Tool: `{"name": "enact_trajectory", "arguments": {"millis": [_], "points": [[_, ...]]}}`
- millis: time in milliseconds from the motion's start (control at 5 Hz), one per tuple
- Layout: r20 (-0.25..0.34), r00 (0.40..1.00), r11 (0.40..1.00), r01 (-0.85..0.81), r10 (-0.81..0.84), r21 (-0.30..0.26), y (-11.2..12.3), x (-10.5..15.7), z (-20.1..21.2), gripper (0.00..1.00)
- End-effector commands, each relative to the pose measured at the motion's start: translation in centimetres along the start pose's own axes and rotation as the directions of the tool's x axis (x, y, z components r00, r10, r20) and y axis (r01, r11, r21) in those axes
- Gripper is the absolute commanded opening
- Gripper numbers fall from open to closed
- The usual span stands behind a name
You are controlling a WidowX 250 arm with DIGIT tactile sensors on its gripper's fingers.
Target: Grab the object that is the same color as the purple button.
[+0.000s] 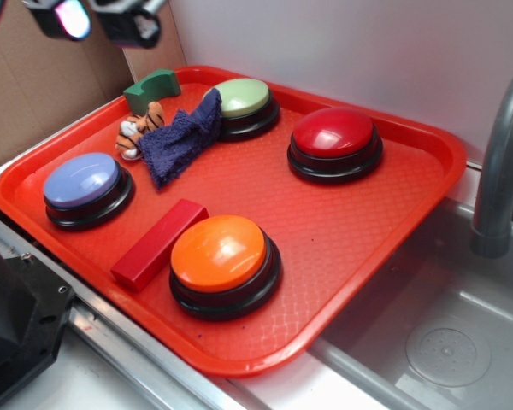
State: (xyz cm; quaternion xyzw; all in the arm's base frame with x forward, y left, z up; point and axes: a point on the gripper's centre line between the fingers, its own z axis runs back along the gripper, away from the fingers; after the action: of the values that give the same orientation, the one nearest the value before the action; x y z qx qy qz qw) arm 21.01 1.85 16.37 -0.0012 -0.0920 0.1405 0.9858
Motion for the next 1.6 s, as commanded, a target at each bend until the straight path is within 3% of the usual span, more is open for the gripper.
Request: {"name": "enact_trajectory", "arguments": {"millis": [0, 200, 400, 1000, 1200, 1400], "points": [[0.115, 0.989, 0.995, 0.099, -0.097, -0.006, 1.1, 4.6, -6.6, 1.0], [0.116, 0.985, 0.992, 0.124, -0.126, 0.022, 2.0, 5.6, -8.9, 1.0], [0.09, 0.981, 0.985, 0.175, -0.175, 0.008, 2.6, 6.3, -11.4, 1.0], [0.065, 0.964, 0.966, 0.256, -0.258, 0.035, 2.9, 6.2, -14.3, 1.0], [0.056, 0.959, 0.961, 0.276, -0.276, 0.022, 3.1, 6.1, -14.4, 0.0], [0.05, 0.958, 0.959, 0.284, -0.283, -0.012, 3.2, 5.8, -13.9, 0.0]]}}
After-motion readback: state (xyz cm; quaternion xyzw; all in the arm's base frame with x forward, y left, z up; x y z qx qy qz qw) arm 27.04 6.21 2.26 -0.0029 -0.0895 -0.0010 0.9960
